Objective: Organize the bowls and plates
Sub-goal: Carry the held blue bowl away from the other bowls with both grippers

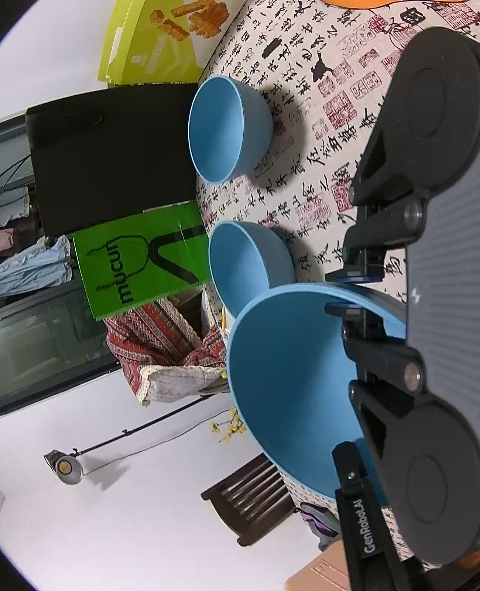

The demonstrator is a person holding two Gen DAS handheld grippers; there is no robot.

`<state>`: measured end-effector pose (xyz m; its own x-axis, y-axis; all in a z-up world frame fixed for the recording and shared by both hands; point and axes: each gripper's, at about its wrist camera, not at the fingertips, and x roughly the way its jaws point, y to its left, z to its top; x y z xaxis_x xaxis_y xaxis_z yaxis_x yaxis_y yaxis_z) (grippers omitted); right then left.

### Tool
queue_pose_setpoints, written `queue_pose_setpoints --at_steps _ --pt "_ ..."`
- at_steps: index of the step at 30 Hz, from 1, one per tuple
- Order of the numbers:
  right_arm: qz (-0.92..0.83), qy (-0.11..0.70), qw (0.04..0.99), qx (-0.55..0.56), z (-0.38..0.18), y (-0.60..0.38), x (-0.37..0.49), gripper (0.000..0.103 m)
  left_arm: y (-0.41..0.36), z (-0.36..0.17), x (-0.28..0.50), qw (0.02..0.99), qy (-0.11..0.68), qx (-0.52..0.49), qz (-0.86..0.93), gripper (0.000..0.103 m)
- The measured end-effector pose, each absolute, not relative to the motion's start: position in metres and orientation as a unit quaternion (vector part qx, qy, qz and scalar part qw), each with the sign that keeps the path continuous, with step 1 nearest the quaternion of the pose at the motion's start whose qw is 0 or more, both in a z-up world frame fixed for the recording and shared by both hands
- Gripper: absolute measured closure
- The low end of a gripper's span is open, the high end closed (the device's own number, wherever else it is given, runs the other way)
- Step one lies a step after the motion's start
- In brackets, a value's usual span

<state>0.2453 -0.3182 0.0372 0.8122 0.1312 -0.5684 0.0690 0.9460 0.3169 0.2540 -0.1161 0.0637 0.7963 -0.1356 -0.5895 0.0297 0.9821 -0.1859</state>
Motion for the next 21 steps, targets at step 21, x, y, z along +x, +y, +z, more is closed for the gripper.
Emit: queue_pose_setpoints --at_steps 21 --pt "0.055 0.310 0.940 0.133 0.047 -0.249 0.227 0.093 -0.045 0.071 0.224 0.945 0.304 -0.117 -0.016 0.094"
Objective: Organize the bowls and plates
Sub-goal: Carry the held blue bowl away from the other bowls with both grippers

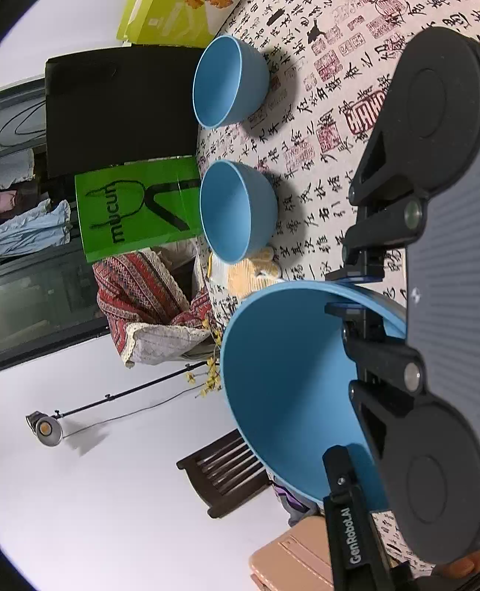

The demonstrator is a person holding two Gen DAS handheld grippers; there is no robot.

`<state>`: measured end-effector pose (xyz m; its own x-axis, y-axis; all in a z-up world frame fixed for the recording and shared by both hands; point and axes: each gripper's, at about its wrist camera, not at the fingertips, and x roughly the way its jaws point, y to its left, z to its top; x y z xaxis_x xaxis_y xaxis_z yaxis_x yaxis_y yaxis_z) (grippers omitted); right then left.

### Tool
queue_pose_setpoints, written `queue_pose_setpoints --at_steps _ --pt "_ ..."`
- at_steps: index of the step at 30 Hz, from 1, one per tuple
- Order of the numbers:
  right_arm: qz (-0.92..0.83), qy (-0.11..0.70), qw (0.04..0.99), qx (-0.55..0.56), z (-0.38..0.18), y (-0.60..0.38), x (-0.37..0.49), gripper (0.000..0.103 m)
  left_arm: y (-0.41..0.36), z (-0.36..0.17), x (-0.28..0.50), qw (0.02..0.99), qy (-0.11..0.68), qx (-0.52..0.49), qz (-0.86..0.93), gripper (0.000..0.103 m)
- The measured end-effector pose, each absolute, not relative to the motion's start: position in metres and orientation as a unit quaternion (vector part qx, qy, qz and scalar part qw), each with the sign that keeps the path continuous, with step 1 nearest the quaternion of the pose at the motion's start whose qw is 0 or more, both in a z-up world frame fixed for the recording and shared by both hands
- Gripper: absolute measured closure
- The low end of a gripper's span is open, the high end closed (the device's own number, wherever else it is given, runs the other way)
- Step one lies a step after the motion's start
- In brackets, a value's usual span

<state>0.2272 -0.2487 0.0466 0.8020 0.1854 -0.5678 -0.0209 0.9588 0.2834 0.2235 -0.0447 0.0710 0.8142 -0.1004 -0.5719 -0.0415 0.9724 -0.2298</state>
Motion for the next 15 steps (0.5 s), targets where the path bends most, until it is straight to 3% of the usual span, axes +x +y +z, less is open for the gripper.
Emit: queue_pose_setpoints --at_steps 15 --pt "0.083 0.316 0.936 0.129 0.049 -0.210 0.218 0.093 -0.006 0.070 0.207 0.944 0.303 -0.128 0.001 0.094"
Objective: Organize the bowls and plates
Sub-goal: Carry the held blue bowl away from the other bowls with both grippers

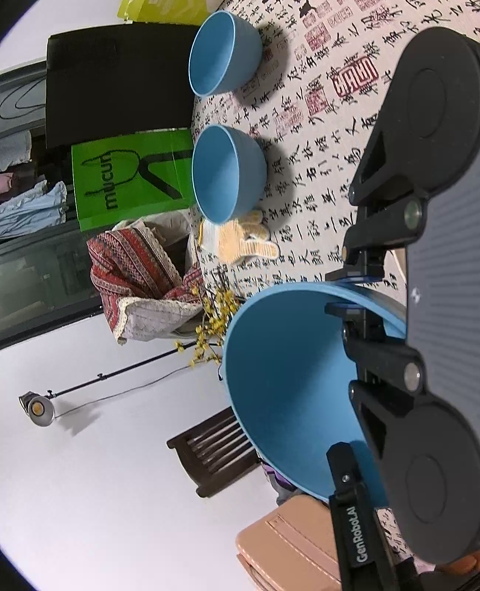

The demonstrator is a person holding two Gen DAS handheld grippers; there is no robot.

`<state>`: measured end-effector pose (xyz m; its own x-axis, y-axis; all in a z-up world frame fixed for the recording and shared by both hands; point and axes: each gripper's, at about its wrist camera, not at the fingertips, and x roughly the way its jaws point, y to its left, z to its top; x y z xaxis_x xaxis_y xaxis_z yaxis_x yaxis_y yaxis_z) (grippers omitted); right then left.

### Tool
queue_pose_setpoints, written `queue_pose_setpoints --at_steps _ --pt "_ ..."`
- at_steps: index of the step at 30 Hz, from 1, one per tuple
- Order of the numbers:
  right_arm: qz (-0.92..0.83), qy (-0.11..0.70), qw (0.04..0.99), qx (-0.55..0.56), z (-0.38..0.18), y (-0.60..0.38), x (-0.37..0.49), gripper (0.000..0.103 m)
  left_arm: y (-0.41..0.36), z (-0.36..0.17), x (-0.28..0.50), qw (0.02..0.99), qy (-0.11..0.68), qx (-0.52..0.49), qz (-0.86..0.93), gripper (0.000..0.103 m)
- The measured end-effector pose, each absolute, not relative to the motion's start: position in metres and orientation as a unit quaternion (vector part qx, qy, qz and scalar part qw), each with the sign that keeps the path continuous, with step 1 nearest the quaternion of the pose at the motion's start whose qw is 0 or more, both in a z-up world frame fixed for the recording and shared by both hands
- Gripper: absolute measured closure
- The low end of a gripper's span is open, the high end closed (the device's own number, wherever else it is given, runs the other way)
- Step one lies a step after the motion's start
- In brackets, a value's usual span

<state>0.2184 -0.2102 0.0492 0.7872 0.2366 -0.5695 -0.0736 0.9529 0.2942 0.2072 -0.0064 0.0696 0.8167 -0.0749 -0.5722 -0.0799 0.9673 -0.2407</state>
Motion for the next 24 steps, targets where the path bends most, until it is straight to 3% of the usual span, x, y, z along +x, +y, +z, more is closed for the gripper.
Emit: queue_pose_setpoints --at_steps 24 --pt "0.125 0.318 0.933 0.112 0.053 -0.154 0.199 0.093 0.050 0.072 0.171 0.946 0.288 -0.147 0.032 0.094"
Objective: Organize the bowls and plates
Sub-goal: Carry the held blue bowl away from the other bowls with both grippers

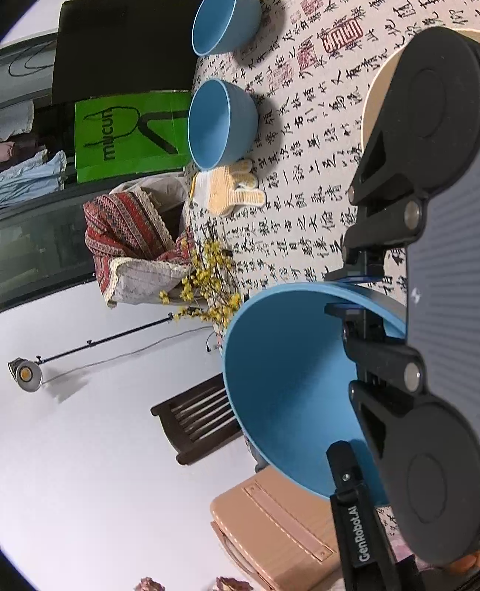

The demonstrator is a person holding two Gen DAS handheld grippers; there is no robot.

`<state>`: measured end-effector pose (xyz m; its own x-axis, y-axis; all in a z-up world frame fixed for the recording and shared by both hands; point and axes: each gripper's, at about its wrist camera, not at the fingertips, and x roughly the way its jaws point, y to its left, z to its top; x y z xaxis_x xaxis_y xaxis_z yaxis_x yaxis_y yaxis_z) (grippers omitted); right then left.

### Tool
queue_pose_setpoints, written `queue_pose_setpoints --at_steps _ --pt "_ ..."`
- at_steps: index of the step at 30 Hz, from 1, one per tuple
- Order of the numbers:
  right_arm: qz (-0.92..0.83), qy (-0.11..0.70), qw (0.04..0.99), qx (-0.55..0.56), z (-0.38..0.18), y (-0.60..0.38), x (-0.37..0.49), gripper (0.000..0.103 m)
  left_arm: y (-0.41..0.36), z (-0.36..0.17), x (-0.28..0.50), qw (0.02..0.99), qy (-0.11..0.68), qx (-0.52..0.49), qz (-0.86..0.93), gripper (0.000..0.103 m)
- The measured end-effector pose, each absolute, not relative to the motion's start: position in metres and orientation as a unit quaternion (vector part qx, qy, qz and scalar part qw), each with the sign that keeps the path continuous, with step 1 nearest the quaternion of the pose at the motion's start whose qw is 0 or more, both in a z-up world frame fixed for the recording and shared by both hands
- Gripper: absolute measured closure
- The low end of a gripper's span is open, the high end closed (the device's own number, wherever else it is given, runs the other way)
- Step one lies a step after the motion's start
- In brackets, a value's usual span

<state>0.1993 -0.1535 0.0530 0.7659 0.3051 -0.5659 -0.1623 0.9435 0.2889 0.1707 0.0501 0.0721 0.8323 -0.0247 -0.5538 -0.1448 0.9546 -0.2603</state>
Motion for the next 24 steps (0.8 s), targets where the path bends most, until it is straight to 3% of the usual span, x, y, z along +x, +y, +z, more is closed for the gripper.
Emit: queue_pose_setpoints --at_steps 24 --pt "0.172 0.325 0.924 0.102 0.048 -0.098 0.175 0.093 0.101 0.066 0.133 0.947 0.275 -0.155 0.058 0.093"
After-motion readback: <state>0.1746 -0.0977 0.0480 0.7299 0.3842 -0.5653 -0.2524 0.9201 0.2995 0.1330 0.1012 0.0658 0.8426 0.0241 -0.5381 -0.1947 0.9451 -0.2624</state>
